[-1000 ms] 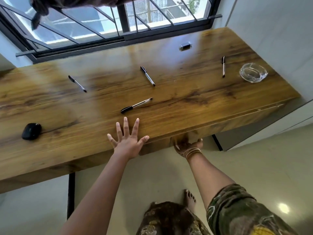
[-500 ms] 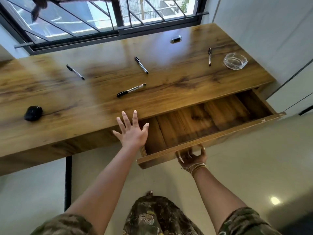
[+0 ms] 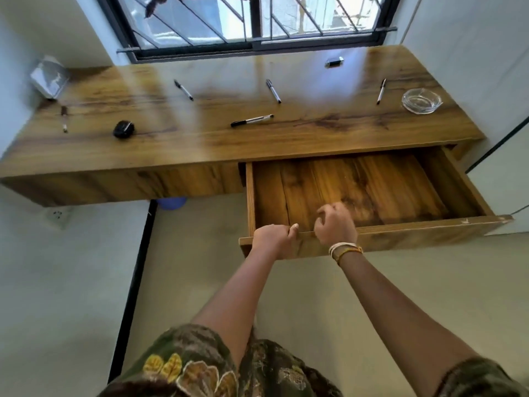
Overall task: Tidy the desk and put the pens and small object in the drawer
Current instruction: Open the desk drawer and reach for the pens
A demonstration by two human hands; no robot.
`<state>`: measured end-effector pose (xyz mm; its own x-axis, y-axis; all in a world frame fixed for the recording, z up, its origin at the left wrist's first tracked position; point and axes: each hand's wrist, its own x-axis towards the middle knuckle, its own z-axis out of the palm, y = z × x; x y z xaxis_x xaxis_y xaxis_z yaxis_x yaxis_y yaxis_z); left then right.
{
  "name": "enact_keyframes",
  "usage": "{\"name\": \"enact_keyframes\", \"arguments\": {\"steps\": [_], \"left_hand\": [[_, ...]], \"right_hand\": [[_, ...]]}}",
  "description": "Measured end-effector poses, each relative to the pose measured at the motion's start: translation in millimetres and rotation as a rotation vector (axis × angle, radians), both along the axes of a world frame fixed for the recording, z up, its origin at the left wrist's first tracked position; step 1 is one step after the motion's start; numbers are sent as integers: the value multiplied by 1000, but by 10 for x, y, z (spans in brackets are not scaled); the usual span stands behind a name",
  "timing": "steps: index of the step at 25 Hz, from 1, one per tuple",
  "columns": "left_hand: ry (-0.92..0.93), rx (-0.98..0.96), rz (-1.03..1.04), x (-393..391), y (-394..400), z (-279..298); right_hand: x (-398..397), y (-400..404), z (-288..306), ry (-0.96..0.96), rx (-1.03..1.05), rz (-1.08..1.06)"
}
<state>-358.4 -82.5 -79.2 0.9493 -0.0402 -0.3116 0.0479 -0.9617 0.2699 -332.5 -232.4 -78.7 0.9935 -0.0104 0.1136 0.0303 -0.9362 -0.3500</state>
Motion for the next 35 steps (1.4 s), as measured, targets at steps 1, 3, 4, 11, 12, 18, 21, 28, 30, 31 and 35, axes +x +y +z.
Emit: {"name": "enact_keyframes", "arguments": {"steps": [1,3,4,11,12,18,21,28,30,31,35], "left_hand": [[-5,-2,7,-87,-22,-14],[-9,2,19,-243,-58,-59],[-5,3,21,-320,-78,-74],[63,14,9,-876,-228,-62],[73,16,11,-944,-244,-67],[115,3,23,-1302,-331,-46],[120,12,23,-1394,-314,-16],[215,-58,-7,-1273,-267,7],[60,-100,14,-1216,-139,85],[-52,-138,59,-1156,-37,154],[-370,-244,249,-811,576,484]], "right_hand": [[-34,4,-25,123,-126,78],[-123,-11,-67,262,-244,111],[-202,-41,-95,290,-269,110],[-844,-180,-80,306,-278,119],[-914,-192,-90,301,-276,125],[-1285,-258,-61,327,-281,99],[-1367,-216,-7,388,-298,83],[-1112,40,147,755,-281,49],[-975,217,149,807,-266,97],[-881,331,177,775,-272,139],[-479,822,339,502,-247,243]]}}
